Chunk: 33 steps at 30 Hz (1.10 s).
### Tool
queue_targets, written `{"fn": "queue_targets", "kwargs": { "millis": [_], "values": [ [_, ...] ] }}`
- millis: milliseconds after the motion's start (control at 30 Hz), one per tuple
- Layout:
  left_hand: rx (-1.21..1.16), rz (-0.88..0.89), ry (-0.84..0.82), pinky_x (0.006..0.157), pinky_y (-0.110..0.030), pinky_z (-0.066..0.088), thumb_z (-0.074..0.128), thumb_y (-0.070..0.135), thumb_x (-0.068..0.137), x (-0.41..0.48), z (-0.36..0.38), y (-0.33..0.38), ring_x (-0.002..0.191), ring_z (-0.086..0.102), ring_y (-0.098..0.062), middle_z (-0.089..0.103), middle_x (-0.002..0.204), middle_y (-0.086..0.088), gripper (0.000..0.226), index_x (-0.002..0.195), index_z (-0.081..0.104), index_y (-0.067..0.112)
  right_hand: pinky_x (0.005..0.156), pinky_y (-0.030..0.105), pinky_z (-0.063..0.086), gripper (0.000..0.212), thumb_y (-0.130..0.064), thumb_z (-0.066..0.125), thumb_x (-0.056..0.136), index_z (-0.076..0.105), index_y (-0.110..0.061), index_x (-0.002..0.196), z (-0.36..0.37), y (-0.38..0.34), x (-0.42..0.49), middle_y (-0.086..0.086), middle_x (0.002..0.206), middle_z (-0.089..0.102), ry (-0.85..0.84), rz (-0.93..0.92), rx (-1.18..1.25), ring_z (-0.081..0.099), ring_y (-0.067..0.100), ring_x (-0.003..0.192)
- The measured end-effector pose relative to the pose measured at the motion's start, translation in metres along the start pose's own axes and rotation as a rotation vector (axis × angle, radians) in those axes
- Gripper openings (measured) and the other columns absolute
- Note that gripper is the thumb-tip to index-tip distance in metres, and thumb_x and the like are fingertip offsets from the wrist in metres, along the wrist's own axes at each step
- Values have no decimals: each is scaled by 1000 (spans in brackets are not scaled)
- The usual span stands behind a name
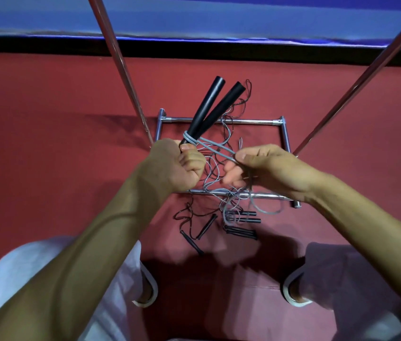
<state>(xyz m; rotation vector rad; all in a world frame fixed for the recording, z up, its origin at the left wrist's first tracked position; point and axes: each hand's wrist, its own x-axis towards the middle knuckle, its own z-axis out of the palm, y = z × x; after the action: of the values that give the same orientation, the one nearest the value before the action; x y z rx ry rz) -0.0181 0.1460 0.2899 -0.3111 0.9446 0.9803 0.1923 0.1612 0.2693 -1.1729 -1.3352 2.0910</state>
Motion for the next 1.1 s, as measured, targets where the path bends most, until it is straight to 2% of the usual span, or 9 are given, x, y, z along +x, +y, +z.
{"fn": "queue_targets", "kwargs": {
  "millis": [67,200,367,467,533,667,800,933,1100],
  "values": [
    [33,50,7,25,-19,14,24,12,97,4,1,-7,26,20,-8,19,42,5,48,50,34,15,60,24,43,27,-16,44,106,63,-6,90,-1,-1,-2,3,67,56,-8,131,164,51,15,63],
    [184,273,149,27,-18,14,26,15,102,21,2,-18,28,16,-6,18,42,8,38,64,29,20,41,20,11,34,-20,47,107,60,-9,77,13,2,-1,-5,56,27,120,132,12,21,7,44],
    [829,850,525,46,-30,24,46,23,98,33,0,-36,43,30,-18,28,50,0,41,59,38,14,56,40,46,25,-31,59,101,63,-9,90,16,11,-11,4,60,55,270,-356,-1211,55,36,60],
    [1186,1130,590,58,-37,20,52,23,99,29,4,-43,44,31,-18,23,46,-4,56,48,33,12,58,46,49,26,-30,61,96,52,-12,113,16,9,-17,12,75,67,320,-422,-1457,60,47,72],
    [1358,1199,572,59,-36,23,52,29,99,31,1,-42,50,42,-29,35,45,-4,55,50,38,11,55,45,49,25,-32,62,93,53,-15,110,14,6,-19,13,71,65,361,-456,-1538,61,46,68],
    [1674,1154,606,60,-34,31,52,35,99,29,2,-43,64,46,-37,38,53,-3,52,54,35,16,50,36,40,46,-52,41,90,65,-15,79,1,2,-19,12,61,61,443,-548,-1543,55,46,60],
    [1900,1064,543,61,-35,32,55,30,95,22,5,-42,64,43,-34,36,56,-3,47,56,35,15,53,32,42,42,-54,51,95,74,-21,83,-13,1,-18,-1,68,68,237,-502,-1495,61,31,64],
    [1939,942,280,48,-34,25,59,29,91,15,5,-35,50,29,-24,31,50,-7,49,54,36,6,47,22,28,39,-26,68,98,67,-12,61,-27,-12,-22,9,51,48,-94,-216,-738,34,12,46],
    [1822,949,-110,46,-30,15,58,23,99,-4,8,-24,48,16,-16,16,53,2,53,57,26,17,55,21,38,28,-26,69,94,63,-15,69,-19,-11,-20,5,66,50,-121,-56,-330,45,14,59]
  ]
}}
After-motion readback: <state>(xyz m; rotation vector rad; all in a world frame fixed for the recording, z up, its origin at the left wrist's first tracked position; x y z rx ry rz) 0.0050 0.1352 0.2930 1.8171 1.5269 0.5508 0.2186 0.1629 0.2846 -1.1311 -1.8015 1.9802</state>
